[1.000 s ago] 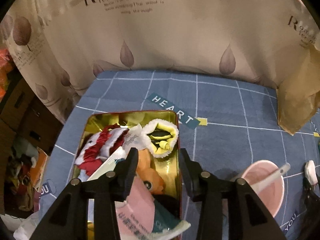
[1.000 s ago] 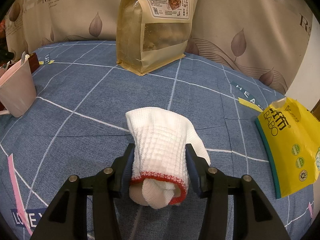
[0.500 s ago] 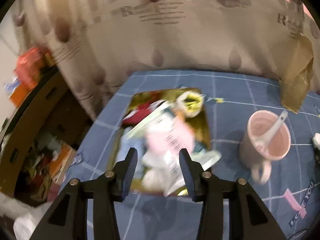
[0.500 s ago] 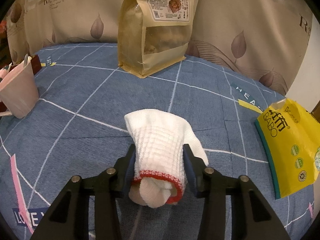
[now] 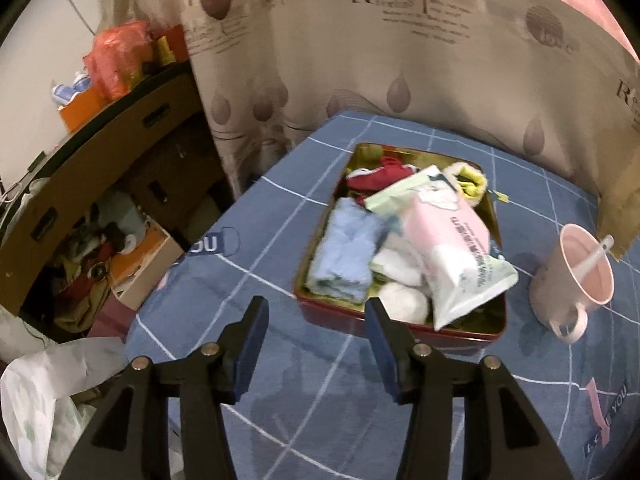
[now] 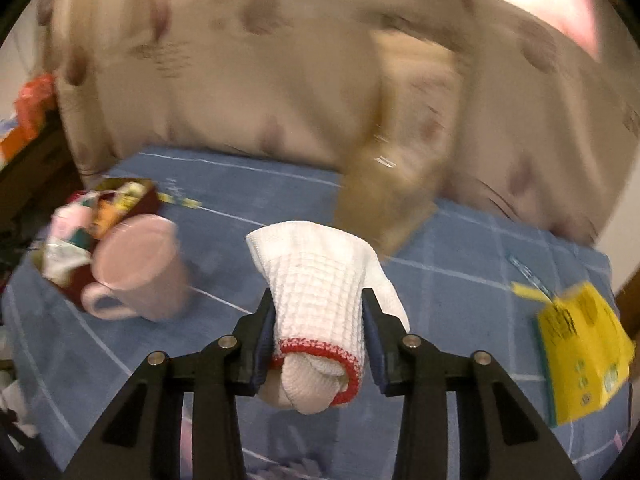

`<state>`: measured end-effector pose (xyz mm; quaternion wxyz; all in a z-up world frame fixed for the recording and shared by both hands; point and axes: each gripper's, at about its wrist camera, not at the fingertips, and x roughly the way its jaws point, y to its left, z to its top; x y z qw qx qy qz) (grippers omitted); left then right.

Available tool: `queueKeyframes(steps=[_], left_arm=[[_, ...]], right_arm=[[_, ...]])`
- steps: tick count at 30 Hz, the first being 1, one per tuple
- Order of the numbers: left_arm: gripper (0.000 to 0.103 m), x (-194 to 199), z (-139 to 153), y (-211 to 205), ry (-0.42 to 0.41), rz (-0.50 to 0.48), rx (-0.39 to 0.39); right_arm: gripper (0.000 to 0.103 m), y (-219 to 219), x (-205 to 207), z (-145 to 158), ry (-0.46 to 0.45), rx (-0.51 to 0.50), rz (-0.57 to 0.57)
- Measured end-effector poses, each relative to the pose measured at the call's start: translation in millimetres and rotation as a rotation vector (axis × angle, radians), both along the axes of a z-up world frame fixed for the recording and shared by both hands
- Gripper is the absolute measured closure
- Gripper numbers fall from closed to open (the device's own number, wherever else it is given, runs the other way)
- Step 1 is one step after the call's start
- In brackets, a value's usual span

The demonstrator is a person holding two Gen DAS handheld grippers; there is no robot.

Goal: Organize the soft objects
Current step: 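Carry the red-rimmed sock into the tin and open the right tool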

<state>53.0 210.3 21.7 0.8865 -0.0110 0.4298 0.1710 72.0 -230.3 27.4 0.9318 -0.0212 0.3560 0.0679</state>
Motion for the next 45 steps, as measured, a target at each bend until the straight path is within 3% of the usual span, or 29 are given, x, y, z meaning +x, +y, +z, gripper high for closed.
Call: queueKeyframes(steps=[9, 20, 32, 35, 37, 45], left_arm=[[0.052, -12, -2, 17, 0.008, 0.037, -0.012], [0.052, -14, -4, 21, -0.016, 0.072, 0.044], [0.052, -4, -23, 33, 0.014, 0.086, 0.006], [0.052, -5, -23, 32, 0.01, 0.08, 0.007], [0.052, -5, -23, 30, 0.009, 0.07, 0.01], [0.052, -5, -21, 23, -0.002, 0.051, 0.026]], right_arm=[[0.065, 124, 24, 38, 0.005, 0.062, 0.244], [0.065, 246, 95, 28, 0.064, 0.019, 0.39], [0.06, 302, 154, -6, 0.145, -0.031, 0.384], [0.05, 308, 157, -15, 0.161, -0.036, 0.385], [0.03, 308, 157, -16, 0.151, -0.035, 0.377], [0.026, 302, 141, 5, 0.102, 0.003, 0.375]])
